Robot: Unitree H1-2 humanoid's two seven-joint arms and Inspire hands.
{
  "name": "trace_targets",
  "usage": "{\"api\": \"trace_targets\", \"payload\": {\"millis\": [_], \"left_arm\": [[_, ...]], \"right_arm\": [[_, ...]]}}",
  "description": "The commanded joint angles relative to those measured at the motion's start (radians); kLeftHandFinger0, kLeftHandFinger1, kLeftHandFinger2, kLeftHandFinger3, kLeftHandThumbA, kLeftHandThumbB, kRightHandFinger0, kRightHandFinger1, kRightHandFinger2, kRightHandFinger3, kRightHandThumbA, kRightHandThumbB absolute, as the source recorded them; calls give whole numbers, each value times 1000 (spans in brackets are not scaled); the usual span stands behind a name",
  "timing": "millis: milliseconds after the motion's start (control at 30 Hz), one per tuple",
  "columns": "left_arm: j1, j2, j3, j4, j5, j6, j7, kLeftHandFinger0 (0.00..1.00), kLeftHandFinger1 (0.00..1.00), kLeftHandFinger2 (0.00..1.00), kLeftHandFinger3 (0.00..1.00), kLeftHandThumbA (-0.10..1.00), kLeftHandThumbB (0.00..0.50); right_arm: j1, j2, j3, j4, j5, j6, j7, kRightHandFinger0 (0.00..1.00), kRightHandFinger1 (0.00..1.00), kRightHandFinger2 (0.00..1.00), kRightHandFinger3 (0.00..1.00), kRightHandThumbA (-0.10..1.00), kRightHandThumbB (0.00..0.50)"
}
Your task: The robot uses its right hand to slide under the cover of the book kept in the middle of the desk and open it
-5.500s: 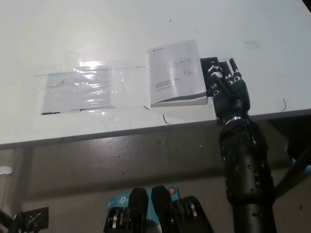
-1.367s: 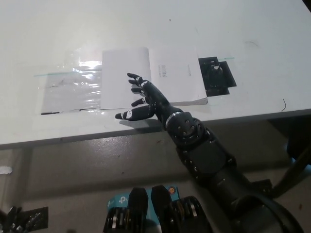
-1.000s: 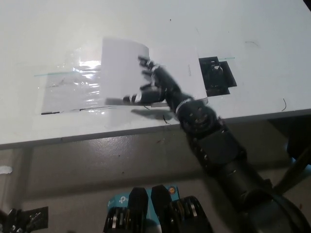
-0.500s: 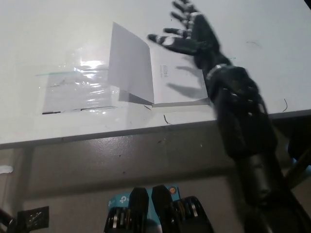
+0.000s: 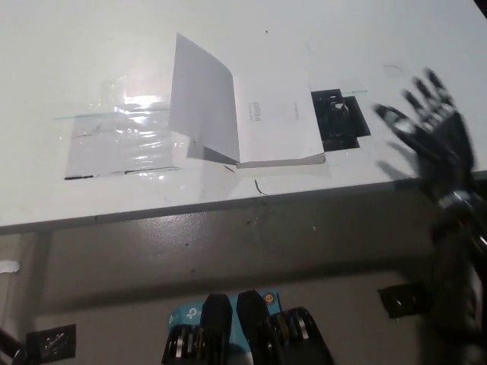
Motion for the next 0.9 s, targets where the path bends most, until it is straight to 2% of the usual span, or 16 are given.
{"api": "trace_targets", "payload": {"millis": [0, 67, 100, 133, 167, 233, 267, 300, 333, 400, 500, 533, 600, 700, 733, 867], "left_arm": [[6, 38, 16, -40, -21, -14, -25, 824, 846, 890, 921, 666, 172], [4, 46, 10, -49, -22, -7, -33, 862, 868, 913, 952, 676, 163], [3, 39, 6, -49, -17, -14, -29, 852, 853, 901, 921, 657, 179], [-3, 39, 9, -42, -17, -15, -20, 835, 834, 884, 905, 654, 187], [-13, 21, 3, -18, -18, -34, -28, 836, 848, 910, 924, 647, 191], [-11, 13, -11, -13, -9, -43, -39, 836, 858, 923, 937, 705, 182], [-13, 11, -6, -11, -13, -44, -32, 842, 857, 909, 912, 684, 195], [-27, 10, 9, -2, -24, -49, -16, 832, 847, 887, 892, 669, 189], [-29, 11, 12, 3, -27, -49, -17, 827, 842, 876, 884, 663, 195], [-35, 16, 10, 8, -24, -53, -18, 818, 833, 864, 878, 679, 187], [-52, 22, 13, 17, -25, -53, -9, 813, 832, 869, 873, 687, 196], [-54, 23, 13, 23, -24, -57, -10, 813, 828, 863, 860, 689, 187], [-52, 23, 14, 22, -28, -56, -18, 833, 830, 879, 882, 667, 180], [-56, 24, 19, 30, -33, -53, -14, 829, 821, 858, 857, 660, 172], [-57, 23, 21, 32, -31, -56, -7, 802, 818, 852, 828, 676, 176], [-67, 18, 26, 48, -32, -68, -4, 790, 822, 851, 798, 690, 173]], "right_arm": [[70, 39, -44, -119, 110, -27, -32, 822, 1000, 1000, 1000, 972, 141], [100, 46, -60, -130, 121, -44, -39, 844, 1000, 1000, 1000, 980, 120], [116, 44, -72, -139, 107, -44, -62, 841, 993, 1000, 1000, 991, 114], [132, 44, -83, -140, 125, -46, -60, 867, 1000, 1000, 1000, 991, 122], [150, 25, -118, -145, 170, -41, -51, 988, 1000, 1000, 1000, 997, 102], [153, 11, -130, -144, 180, -41, -50, 1000, 1000, 1000, 1000, 1000, 84], [155, 6, -133, -134, 175, -51, -51, 986, 1000, 1000, 1000, 1000, 95], [151, -6, -140, -104, 161, -82, -54, 962, 1000, 1000, 1000, 1000, 85], [155, -9, -147, -96, 156, -89, -64, 913, 1000, 1000, 1000, 975, 89], [155, -10, -154, -76, 150, -105, -81, 893, 1000, 1000, 1000, 954, 91], [153, -10, -177, -26, 154, -148, -105, 884, 1000, 1000, 1000, 922, 101], [161, -12, -182, -7, 158, -163, -102, 913, 1000, 1000, 1000, 945, 72], [177, -21, -189, 41, 150, -183, -108, 894, 1000, 1000, 1000, 953, 103], [194, -21, -196, 95, 153, -210, -108, 891, 1000, 1000, 1000, 917, 98], [198, -15, -191, 135, 131, -226, -125, 837, 1000, 1000, 1000, 909, 86], [193, -22, -175, 206, 120, -255, -128, 804, 988, 1000, 1000, 932, 64]]}}
